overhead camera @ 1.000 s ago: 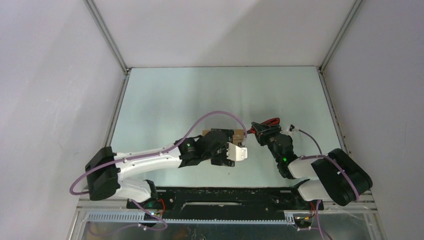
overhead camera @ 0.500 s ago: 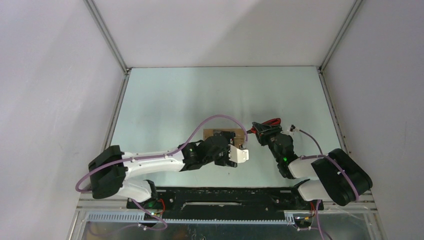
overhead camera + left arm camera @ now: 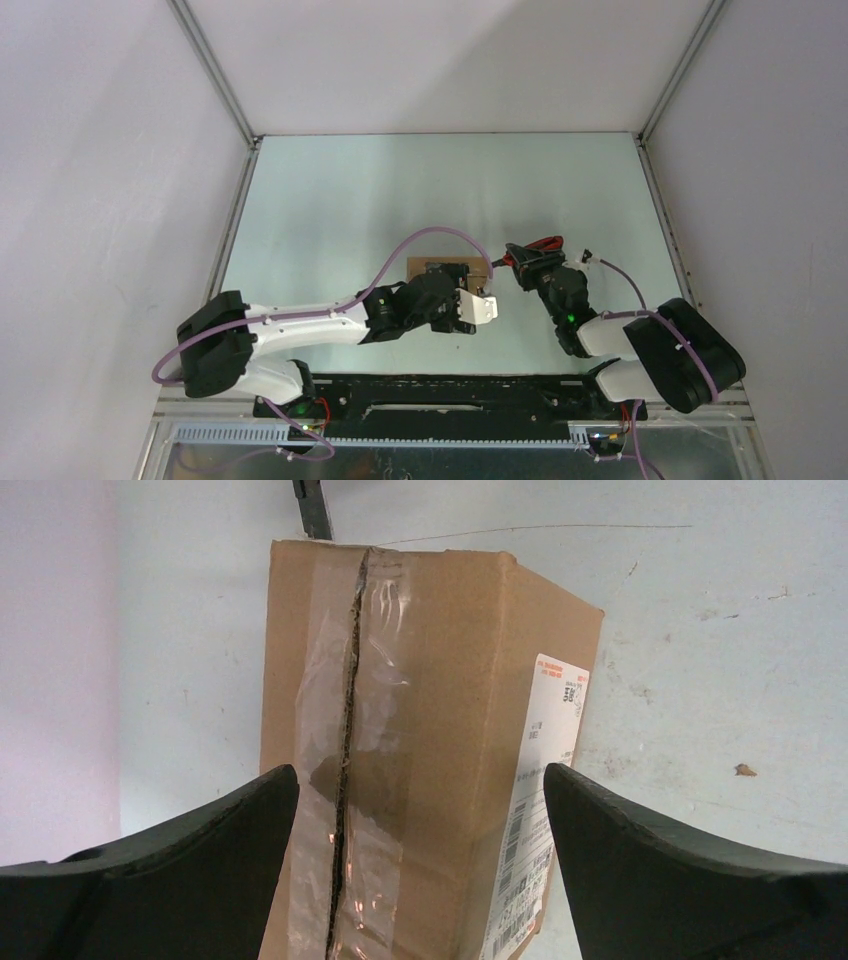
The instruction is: Unpack the express box
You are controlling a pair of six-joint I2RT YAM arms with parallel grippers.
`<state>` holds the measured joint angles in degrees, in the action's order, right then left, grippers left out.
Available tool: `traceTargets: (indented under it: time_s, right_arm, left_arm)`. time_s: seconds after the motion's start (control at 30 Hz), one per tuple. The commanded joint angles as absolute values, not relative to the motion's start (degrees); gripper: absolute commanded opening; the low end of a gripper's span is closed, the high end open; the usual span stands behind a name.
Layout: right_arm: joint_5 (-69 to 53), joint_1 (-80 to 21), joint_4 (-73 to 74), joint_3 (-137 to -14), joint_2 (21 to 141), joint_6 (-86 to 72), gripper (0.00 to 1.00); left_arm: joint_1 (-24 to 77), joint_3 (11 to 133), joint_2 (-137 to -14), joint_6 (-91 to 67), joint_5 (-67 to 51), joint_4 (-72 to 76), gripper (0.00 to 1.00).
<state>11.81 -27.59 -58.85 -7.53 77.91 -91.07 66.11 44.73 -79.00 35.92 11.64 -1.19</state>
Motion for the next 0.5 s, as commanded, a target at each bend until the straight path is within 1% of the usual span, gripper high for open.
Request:
traceTargets:
  time_s: [0.0, 0.47]
  right_arm:
    - [13.10, -26.65, -60.44, -7.58, 75.91, -90.99, 0.00]
    - [13.67, -26.80, -59.32, -8.20, 76.13, -90.18, 0.00]
  left_arm:
    - [66.52, 43.42, -78.69, 34.29, 10.81, 1.79, 0.96]
    - [66.80, 43.51, -78.53, 33.94, 11.22, 1.58, 0.96]
